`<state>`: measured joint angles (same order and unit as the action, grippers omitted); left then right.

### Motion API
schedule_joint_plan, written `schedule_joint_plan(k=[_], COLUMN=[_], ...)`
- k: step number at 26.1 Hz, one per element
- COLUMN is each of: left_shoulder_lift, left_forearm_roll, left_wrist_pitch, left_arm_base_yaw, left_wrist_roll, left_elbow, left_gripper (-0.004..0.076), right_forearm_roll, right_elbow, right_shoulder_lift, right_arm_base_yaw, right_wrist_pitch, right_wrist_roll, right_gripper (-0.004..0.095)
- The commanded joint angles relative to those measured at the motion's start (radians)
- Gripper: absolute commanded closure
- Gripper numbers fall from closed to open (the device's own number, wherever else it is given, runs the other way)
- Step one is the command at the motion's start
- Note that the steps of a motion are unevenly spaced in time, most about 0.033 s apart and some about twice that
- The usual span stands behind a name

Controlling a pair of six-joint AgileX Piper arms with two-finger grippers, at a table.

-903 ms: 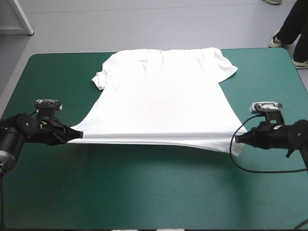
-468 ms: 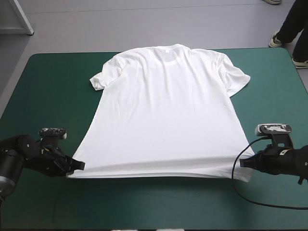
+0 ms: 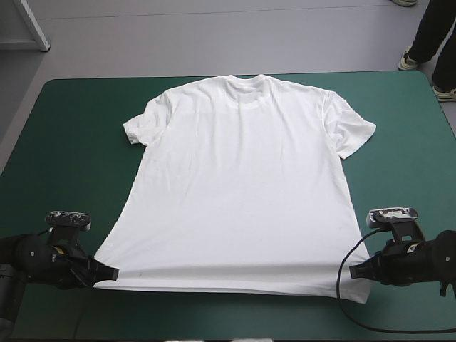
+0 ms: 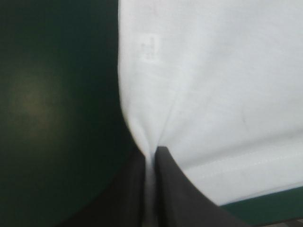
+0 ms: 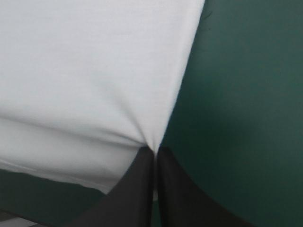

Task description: Fold the cloth

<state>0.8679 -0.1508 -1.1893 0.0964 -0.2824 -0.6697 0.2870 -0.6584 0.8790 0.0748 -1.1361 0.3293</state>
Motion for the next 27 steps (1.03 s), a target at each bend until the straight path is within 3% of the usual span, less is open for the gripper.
schedule_joint_plan(k=[1, 7, 9, 15, 18, 21, 22, 24, 27], left_shoulder_lift=[-0.004, -0.002, -0.002, -0.002, -0.002, 0.001, 0.024, 0.126, 0.322], left_forearm_roll=[0.012, 0.011, 0.009, -0.041, -0.031, -0.099, -0.168, -0.242, -0.249], left_wrist_pitch=[0.012, -0.01, -0.01, -0.001, 0.026, 0.201, 0.324, 0.419, 0.454], left_arm_base_yaw=[-0.005, -0.005, -0.005, -0.005, -0.005, -0.001, -0.001, -0.001, -0.001], left_wrist_roll=[0.01, -0.001, -0.003, -0.037, -0.037, 0.003, 0.019, 0.006, 0.004], left_elbow=[-0.02, -0.02, -0.02, -0.02, -0.02, -0.02, -0.027, -0.089, -0.23], left_gripper=[0.0705, 0.0673, 0.061, 0.0293, 0.0217, 0.0217, 0.0217, 0.0221, 0.0222], right_forearm_roll=[0.011, 0.013, 0.024, 0.049, 0.053, 0.061, 0.074, 0.105, 0.114], right_elbow=[-0.021, -0.021, -0.021, -0.084, -0.136, -0.204, -0.228, -0.252, -0.272], right_shoulder_lift=[-0.01, -0.01, -0.01, -0.01, -0.01, -0.01, -0.008, 0.015, 0.068], right_arm_base_yaw=[-0.017, -0.017, -0.017, -0.017, -0.017, -0.017, -0.017, -0.017, -0.017], right_wrist_pitch=[-0.014, -0.016, -0.006, 0.068, 0.122, 0.246, 0.306, 0.371, 0.394], right_wrist_roll=[0.012, 0.012, 0.013, 0.017, 0.017, 0.013, 0.013, 0.013, 0.015], right_gripper=[0.0831, 0.0671, 0.0649, 0.064, 0.064, 0.064, 0.064, 0.0638, 0.0638])
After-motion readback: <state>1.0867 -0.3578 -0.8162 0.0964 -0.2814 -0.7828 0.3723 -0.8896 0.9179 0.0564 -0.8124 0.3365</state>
